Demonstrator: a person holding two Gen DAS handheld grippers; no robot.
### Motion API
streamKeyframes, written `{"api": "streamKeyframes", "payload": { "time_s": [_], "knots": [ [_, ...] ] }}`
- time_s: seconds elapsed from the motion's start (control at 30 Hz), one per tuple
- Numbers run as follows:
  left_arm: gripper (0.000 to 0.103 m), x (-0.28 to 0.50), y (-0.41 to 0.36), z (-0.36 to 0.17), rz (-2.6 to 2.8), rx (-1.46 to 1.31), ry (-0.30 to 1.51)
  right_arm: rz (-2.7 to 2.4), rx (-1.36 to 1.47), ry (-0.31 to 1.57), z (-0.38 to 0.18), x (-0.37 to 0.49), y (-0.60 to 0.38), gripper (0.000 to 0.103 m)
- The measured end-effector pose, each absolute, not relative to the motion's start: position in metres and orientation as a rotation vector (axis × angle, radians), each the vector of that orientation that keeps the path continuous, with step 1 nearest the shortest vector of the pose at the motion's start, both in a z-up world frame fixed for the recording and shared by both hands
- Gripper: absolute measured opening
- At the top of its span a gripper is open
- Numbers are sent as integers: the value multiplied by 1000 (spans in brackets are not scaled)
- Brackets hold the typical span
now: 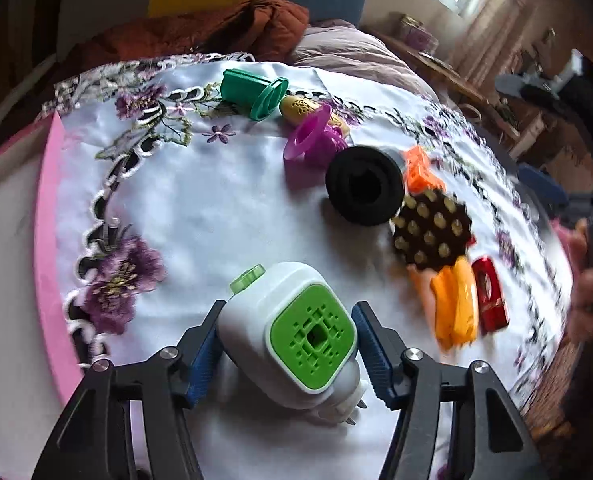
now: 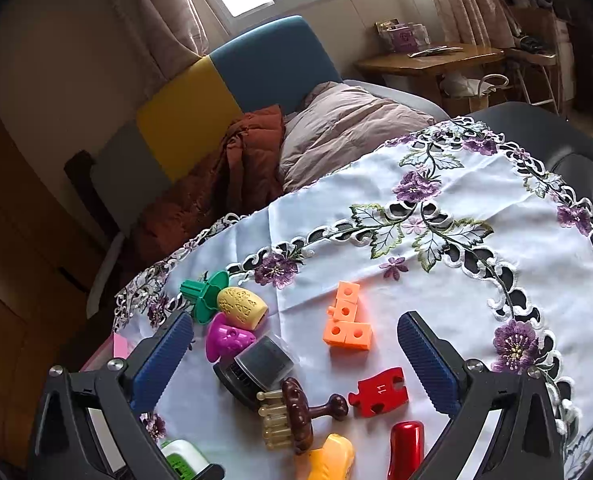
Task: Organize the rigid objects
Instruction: 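Reach the left tool to the white-green device and close on it, then close the right tool on the teal spool while the left tool holds the white-green device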
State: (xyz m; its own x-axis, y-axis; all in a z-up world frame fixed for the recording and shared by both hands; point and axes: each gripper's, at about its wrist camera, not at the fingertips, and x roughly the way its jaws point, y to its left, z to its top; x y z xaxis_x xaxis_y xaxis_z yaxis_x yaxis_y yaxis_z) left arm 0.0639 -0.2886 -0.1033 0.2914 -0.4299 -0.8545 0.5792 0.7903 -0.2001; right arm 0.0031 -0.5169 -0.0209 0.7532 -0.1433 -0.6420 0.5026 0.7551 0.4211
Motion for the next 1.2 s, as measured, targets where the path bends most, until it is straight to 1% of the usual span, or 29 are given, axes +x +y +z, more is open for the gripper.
{"api": "streamKeyframes", "payload": {
  "time_s": [0.17,0.27,0.47,0.63,0.83,0.93,1.13,1.17,1.2],
  "knots": [
    [63,47,-277,-101,-716,217,1056,-367,627,666,-28,8,-516,103],
    [63,35,-273,-97,-736,241,1010,-351,608,685,-29,11,-511,103],
    [63,25,-259,-86,-793,214,968,-245,537,781,-36,33,-490,103],
    [63,22,-248,-76,-823,180,942,-145,401,864,-28,83,-467,103],
    [63,15,-235,-63,-868,134,920,-119,403,947,-30,164,-448,103],
    [63,12,-228,-58,-892,117,912,-150,400,978,-39,202,-441,103],
    [63,8,-219,-55,-927,104,904,-215,392,1123,-83,262,-431,103],
    [63,8,-218,-56,-928,101,905,-208,377,1141,-89,265,-428,94],
    [63,8,-217,-57,-928,98,910,-209,352,1155,-93,268,-425,82]
  ]
}}
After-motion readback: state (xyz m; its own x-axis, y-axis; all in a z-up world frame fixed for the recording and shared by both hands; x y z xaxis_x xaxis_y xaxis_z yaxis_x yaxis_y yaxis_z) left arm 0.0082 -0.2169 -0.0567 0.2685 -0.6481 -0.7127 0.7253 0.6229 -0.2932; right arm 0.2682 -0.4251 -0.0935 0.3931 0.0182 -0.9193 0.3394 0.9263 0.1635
